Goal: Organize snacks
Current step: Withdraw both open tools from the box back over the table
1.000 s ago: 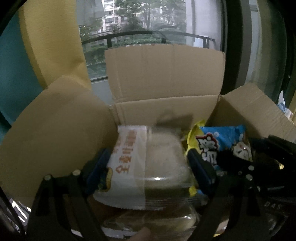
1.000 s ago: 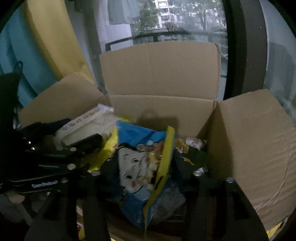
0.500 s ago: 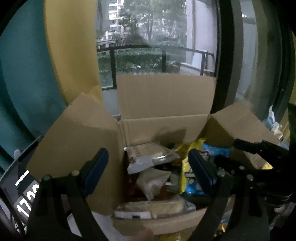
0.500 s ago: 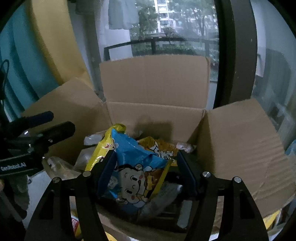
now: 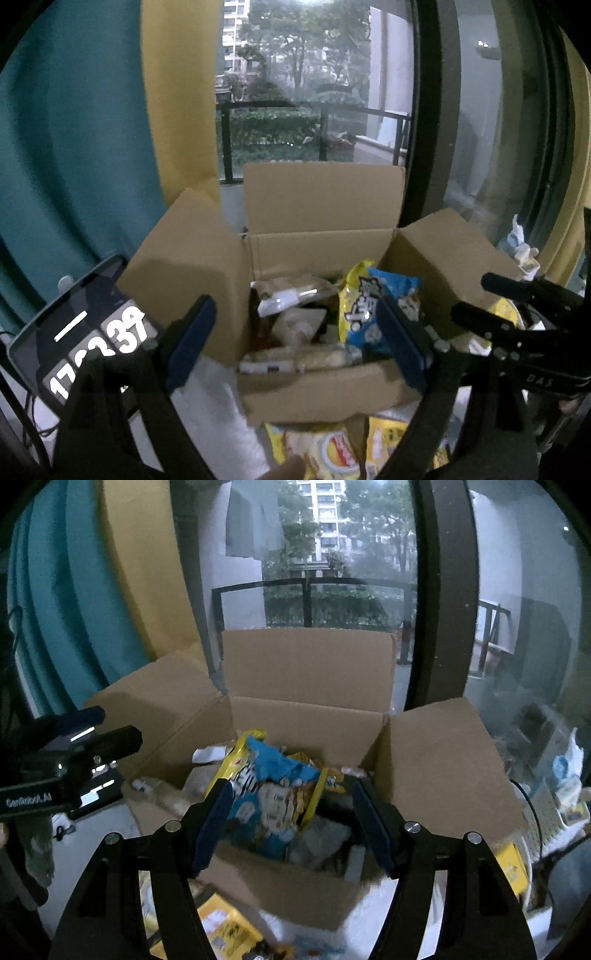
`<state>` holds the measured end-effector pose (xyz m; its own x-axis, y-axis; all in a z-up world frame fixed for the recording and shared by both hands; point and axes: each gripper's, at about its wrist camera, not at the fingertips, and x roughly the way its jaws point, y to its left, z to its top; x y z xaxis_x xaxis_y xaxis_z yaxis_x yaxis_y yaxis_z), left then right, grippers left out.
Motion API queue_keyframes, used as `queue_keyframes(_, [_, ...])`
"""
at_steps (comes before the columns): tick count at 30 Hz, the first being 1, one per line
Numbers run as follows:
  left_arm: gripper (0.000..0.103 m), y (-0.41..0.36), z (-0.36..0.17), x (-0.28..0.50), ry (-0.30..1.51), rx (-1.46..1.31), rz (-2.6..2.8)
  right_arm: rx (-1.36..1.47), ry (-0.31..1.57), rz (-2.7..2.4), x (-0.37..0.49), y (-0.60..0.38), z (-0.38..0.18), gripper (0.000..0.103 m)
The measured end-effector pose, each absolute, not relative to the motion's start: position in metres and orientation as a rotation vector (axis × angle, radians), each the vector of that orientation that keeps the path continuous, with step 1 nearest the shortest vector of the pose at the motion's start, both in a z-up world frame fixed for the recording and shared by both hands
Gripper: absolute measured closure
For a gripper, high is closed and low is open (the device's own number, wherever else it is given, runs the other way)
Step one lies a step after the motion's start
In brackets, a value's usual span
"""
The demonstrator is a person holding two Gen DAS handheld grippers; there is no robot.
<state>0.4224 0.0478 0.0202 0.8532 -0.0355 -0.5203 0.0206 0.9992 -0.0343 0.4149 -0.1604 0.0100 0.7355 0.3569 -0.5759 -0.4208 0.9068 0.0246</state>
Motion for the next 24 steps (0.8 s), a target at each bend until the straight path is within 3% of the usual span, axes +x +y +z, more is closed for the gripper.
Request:
queue_keyframes(11, [0.014, 0.06, 0.012, 0.349, 0.546, -0.042, -0.004, -0.177, 0.624, 0.444, 0.348, -0.169, 0.001, 0.032])
queue_keyframes(24, [0.014, 0.073, -0.047, 0.28, 0.621, -0.076, 0.002, -0.229, 0.684, 0.488, 0.3, -0.161, -0.034, 0.032])
